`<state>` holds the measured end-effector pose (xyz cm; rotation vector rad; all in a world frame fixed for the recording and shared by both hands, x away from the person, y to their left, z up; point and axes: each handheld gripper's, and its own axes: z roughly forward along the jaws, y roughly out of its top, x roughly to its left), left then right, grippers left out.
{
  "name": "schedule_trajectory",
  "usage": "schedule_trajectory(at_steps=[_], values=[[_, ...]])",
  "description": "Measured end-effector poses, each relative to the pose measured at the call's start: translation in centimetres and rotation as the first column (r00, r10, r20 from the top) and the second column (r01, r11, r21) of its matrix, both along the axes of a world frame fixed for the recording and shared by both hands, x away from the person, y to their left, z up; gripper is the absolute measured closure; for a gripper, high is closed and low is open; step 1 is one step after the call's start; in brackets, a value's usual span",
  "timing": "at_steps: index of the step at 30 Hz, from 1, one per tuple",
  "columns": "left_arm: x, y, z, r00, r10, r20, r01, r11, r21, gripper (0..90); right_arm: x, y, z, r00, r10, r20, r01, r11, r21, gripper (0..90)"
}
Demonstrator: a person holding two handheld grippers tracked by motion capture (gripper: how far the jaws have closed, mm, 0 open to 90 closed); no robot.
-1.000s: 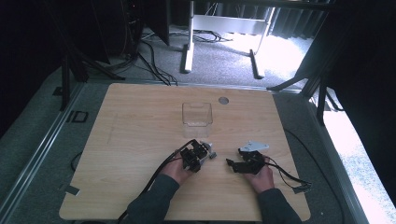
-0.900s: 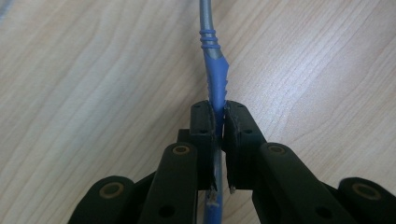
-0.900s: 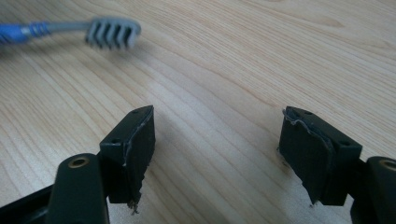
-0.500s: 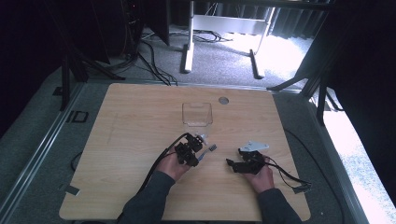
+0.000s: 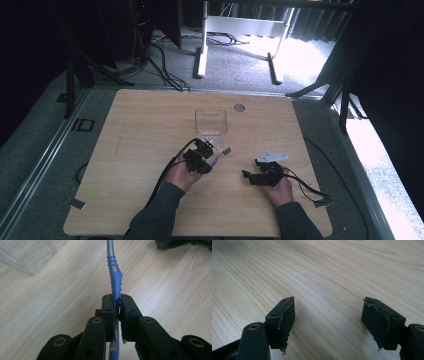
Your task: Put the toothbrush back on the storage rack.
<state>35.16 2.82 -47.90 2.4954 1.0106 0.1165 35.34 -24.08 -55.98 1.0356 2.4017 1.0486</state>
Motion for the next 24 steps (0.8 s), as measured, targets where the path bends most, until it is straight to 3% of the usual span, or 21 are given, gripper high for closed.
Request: schedule_trajectory(at_steps=[8, 24], values=[[0.1, 0.6, 0.5, 0.9985, 0.022, 0.049, -0.020, 0.9993, -0.032, 82.8, 0.0, 0.0, 0.0, 1.0000, 0.001, 0.001, -0.001, 1.000, -0.001, 26.6], [-0.1, 1.1, 1.3, 0.9928, 0.044, 0.111, -0.034, 0.9956, -0.087, 82.8, 0.0, 0.0, 0.0, 1.0000, 0.001, 0.001, -0.001, 1.000, -0.001, 26.6]])
